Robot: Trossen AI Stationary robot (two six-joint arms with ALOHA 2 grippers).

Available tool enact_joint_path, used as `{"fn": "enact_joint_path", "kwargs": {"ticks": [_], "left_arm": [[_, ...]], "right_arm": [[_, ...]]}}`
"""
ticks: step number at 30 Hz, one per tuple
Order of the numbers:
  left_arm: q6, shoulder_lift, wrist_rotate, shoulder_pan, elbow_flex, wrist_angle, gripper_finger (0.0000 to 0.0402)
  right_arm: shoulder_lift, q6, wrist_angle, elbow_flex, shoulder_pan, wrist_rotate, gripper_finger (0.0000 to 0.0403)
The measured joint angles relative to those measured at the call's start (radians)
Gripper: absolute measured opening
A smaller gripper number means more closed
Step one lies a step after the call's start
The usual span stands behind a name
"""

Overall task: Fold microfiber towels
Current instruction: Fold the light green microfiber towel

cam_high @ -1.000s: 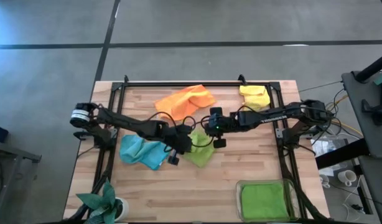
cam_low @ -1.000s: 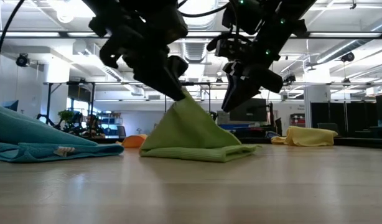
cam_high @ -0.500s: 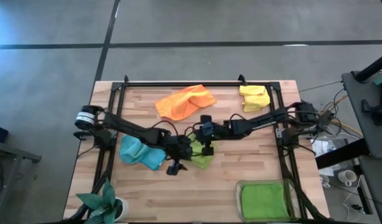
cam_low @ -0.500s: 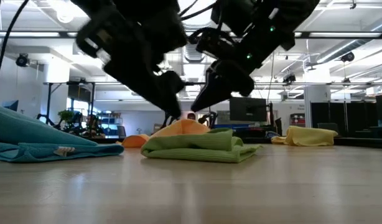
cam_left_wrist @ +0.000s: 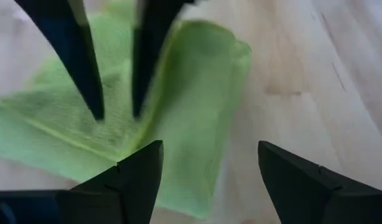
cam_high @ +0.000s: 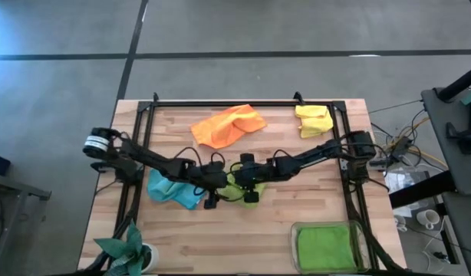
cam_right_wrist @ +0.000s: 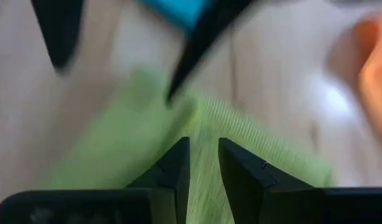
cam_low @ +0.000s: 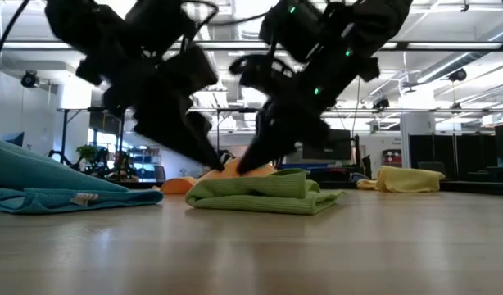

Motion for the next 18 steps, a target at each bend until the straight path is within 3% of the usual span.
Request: {"fn": "enact_joint_path", "kwargs": {"ticks": [5, 10, 14, 18], "left_arm": [[0.001, 0.093, 0.058, -0.006, 0.003, 0.012, 0.0246], [0.01, 0.159, 0.069, -0.006, 0.017, 0.056, 0.0246], [0.01, 0.178, 0.073, -0.006, 0.009, 0.084, 0.0246], [0.008, 0.16, 0.073, -0.007, 0.002, 0.087, 0.0246]], "right_arm": [[0.012, 0.103, -0.363, 0.066, 0.007, 0.022, 0.0075], [-0.036, 0.153, -0.646, 0.123, 0.018, 0.153, 0.0079], [-0.082, 0.103, -0.499, 0.139, 0.018, 0.165, 0.0083], [-0.059, 0.03, -0.256, 0.116, 0.016, 0.099, 0.0084]]}}
